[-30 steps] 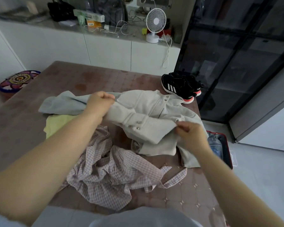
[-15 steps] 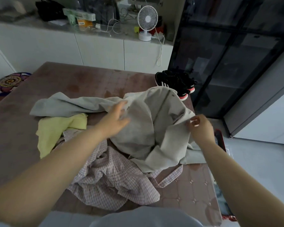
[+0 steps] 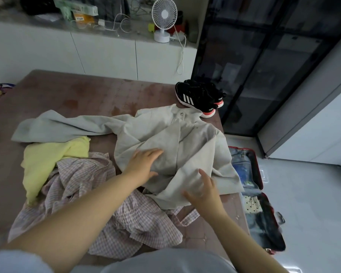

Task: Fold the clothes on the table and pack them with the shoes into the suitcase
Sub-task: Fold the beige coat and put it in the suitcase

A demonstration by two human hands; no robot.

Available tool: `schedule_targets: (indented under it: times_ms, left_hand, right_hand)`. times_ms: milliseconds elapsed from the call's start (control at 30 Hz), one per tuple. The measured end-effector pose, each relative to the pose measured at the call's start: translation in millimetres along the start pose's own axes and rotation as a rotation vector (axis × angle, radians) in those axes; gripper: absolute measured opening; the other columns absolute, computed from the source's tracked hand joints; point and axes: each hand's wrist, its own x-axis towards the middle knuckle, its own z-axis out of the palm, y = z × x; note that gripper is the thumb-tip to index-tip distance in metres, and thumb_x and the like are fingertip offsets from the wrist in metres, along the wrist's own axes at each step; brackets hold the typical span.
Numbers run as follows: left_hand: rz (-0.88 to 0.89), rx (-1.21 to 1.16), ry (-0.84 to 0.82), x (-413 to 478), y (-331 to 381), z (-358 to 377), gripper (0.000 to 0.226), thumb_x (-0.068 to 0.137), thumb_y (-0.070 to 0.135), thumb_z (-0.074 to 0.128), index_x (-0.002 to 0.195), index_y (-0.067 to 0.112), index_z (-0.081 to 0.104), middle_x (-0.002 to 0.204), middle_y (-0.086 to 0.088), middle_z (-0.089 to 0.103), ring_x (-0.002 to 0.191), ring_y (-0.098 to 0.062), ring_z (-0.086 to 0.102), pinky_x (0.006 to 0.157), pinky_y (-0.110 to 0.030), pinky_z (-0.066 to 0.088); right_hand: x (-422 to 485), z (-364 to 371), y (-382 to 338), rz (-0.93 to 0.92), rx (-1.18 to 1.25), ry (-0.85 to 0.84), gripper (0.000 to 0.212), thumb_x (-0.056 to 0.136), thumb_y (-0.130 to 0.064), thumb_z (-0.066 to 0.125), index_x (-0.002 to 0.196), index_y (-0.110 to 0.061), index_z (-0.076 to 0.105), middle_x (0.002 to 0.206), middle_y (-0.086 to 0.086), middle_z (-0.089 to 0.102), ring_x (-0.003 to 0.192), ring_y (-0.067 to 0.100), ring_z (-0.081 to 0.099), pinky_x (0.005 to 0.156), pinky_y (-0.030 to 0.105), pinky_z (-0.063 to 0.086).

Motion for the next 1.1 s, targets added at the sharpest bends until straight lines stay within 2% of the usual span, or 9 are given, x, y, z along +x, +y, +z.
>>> schedule_targets:
  times_ms: [100, 400, 533, 667, 833, 933, 1000, 1067, 1100]
  left_hand:
    - [-0.040, 0.069, -0.034, 8.2, 1.5, 2.2, 0.065, 0.087, 0.036, 0.060, 0.143, 0.029, 0.028, 0.149, 0.008, 0.033, 0.137, -0.016, 0.029, 0.112, -0.029, 0.013]
    - [-0.061, 0.025, 0.016, 13.0, -1.1, 21.7, 0.035, 0.095, 0.034, 0.046, 0.128, 0.027, 0.055, 0.128, 0.004, 0.059, 0.131, -0.021, 0.040, 0.113, -0.028, 0.011]
    - [-0.072, -0.340, 0.153, 8.5, -12.8, 6.1, 0.023, 0.090, 0.023, 0.056, 0.103, 0.012, 0.072, 0.109, -0.002, 0.069, 0.107, -0.022, 0.060, 0.097, -0.030, 0.041]
    - [-0.141, -0.571, 0.255, -5.6, -41.7, -60.3, 0.013, 0.089, 0.016, 0.058, 0.097, 0.015, 0.069, 0.094, 0.009, 0.066, 0.092, -0.012, 0.061, 0.084, -0.027, 0.045]
    - [-0.197, -0.822, 0.293, -35.5, -81.7, -122.3, 0.024, 0.092, 0.003, 0.048, 0.086, 0.023, 0.059, 0.076, 0.012, 0.068, 0.069, 0.009, 0.062, 0.078, -0.016, 0.051]
    - [-0.181, -0.984, 0.247, -56.8, -89.7, -134.6, 0.030, 0.094, -0.001, 0.040, 0.094, 0.019, 0.062, 0.081, 0.018, 0.072, 0.079, 0.004, 0.065, 0.073, -0.009, 0.051]
    - [-0.168, -1.005, 0.209, -70.9, -93.3, -132.3, 0.029, 0.091, 0.002, 0.046, 0.095, 0.022, 0.066, 0.089, 0.017, 0.072, 0.087, 0.001, 0.064, 0.076, -0.010, 0.051]
    - [-0.154, -0.942, 0.150, -84.6, -96.8, -121.8, 0.019, 0.078, 0.024, 0.070, 0.096, 0.018, 0.065, 0.091, 0.011, 0.071, 0.089, -0.004, 0.063, 0.076, -0.015, 0.051]
    - [-0.166, -0.889, 0.116, -92.1, -97.1, -114.3, 0.040, 0.065, 0.040, 0.079, 0.093, 0.016, 0.064, 0.086, 0.009, 0.070, 0.084, -0.005, 0.062, 0.073, -0.015, 0.050]
  right_hand:
    - [10.8, 0.6, 1.7, 0.015, -0.215, -0.067, 0.080, 0.076, -0.033, 0.071, 0.142, -0.025, 0.026, 0.141, 0.000, 0.034, 0.128, 0.024, 0.034, 0.105, 0.035, 0.034]
    - [25.8, 12.1, 21.6, -0.029, -0.395, 0.091, 0.038, 0.088, -0.012, 0.050, 0.124, -0.024, 0.047, 0.115, 0.001, 0.063, 0.104, 0.025, 0.055, 0.085, 0.032, 0.044]
    - [24.5, -8.1, 27.0, 0.055, 0.023, 0.185, 0.031, 0.089, -0.010, 0.055, 0.118, -0.022, 0.058, 0.094, 0.001, 0.067, 0.084, 0.019, 0.062, 0.067, 0.028, 0.048]
    - [26.0, -62.3, 25.5, 0.056, 0.295, 0.364, 0.016, 0.088, -0.005, 0.057, 0.093, -0.013, 0.070, 0.087, 0.006, 0.067, 0.079, 0.023, 0.060, 0.072, 0.037, 0.049]
    - [23.6, -117.5, 18.1, -0.002, 0.514, 0.420, 0.012, 0.086, -0.012, 0.063, 0.081, -0.021, 0.068, 0.049, -0.017, 0.058, 0.045, -0.003, 0.047, 0.057, 0.021, 0.041]
    - [18.1, -133.2, 18.0, -0.049, 0.479, 0.373, 0.010, 0.085, -0.011, 0.064, 0.077, -0.017, 0.068, 0.052, -0.015, 0.058, 0.049, -0.002, 0.048, 0.055, 0.012, 0.043]
    - [13.5, -134.3, 23.0, -0.057, 0.469, 0.239, 0.004, 0.081, -0.015, 0.068, 0.078, -0.018, 0.070, 0.062, -0.013, 0.066, 0.063, 0.003, 0.059, 0.065, 0.020, 0.053]
    - [8.7, -128.6, 32.0, -0.033, 0.449, 0.096, 0.007, 0.074, -0.027, 0.075, 0.079, -0.022, 0.073, 0.068, -0.008, 0.069, 0.070, 0.011, 0.064, 0.073, 0.029, 0.056]
    - [6.3, -123.5, 37.5, -0.016, 0.442, 0.053, 0.005, 0.076, -0.021, 0.074, 0.080, -0.022, 0.073, 0.067, -0.012, 0.070, 0.067, 0.004, 0.065, 0.072, 0.023, 0.056]
